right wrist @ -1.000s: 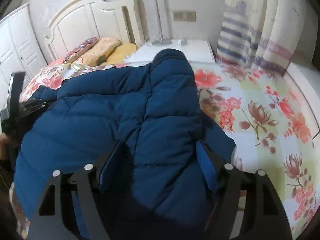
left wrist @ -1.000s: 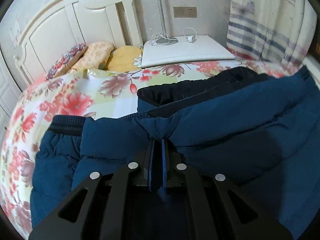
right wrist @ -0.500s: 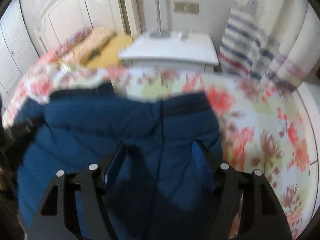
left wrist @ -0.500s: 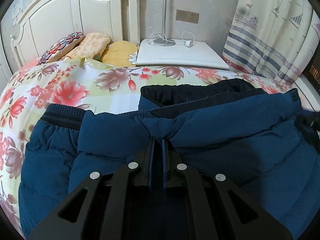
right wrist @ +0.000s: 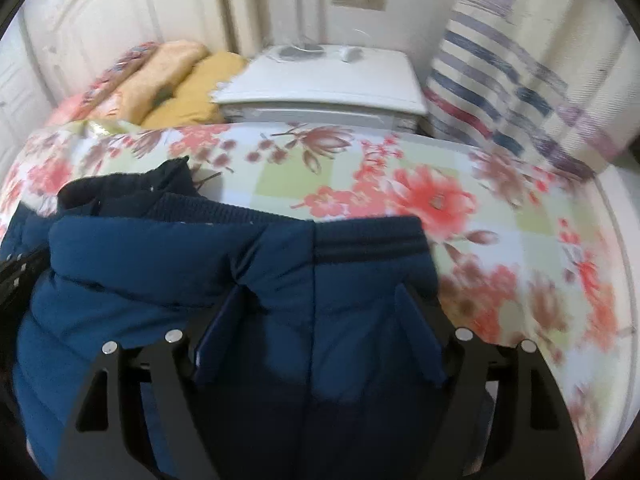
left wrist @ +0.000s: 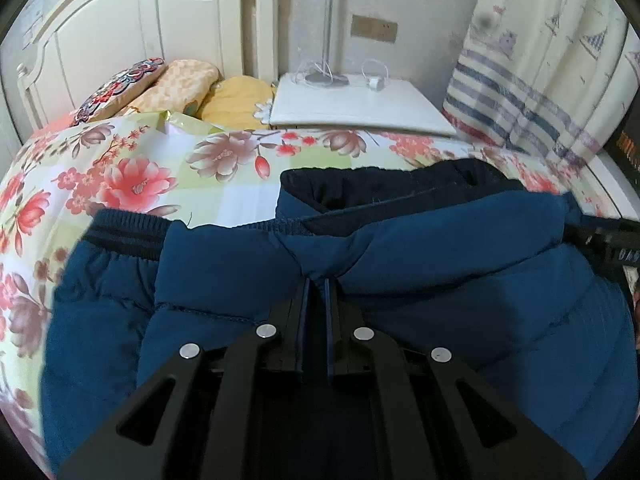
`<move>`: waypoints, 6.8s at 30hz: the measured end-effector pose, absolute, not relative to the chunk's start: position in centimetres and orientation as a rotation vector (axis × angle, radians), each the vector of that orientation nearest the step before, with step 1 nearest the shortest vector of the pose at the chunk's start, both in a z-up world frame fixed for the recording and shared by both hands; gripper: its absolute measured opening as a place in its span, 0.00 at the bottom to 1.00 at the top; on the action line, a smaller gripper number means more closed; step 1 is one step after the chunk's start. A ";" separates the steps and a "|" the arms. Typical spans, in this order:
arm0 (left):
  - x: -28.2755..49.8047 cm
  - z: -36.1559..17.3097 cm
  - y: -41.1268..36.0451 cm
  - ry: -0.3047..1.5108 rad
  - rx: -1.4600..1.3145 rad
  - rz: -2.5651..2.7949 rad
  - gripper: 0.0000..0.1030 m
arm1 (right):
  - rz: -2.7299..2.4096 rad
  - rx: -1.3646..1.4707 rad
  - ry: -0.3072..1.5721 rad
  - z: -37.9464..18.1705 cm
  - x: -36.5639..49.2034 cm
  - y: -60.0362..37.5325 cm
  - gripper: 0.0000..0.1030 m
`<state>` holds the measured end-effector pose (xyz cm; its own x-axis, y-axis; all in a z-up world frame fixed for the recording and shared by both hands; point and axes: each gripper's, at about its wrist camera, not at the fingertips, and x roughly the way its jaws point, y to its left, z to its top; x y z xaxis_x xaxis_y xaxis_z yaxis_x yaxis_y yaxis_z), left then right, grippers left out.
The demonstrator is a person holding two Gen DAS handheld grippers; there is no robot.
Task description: Fold large clothes
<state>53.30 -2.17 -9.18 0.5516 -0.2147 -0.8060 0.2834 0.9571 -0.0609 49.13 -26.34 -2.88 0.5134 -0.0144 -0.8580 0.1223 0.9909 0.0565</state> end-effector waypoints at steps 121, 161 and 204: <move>35.1 -3.2 -7.2 0.680 0.242 -0.347 0.02 | 0.073 0.956 0.319 -5.4 19.1 -33.0 0.25; 35.9 4.4 0.3 0.724 0.186 -0.711 0.02 | 0.024 -1.134 0.385 -8.2 18.1 10.4 0.56; 41.9 -5.2 0.0 0.724 0.247 -0.244 0.05 | 0.548 -0.300 0.555 4.8 20.5 -6.2 0.77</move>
<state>41.88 -0.01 -5.19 0.7235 -0.1335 -0.6773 0.3032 0.9429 0.1379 20.50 -6.24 4.82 0.7133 0.4079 -0.5700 -0.5648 0.8160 -0.1228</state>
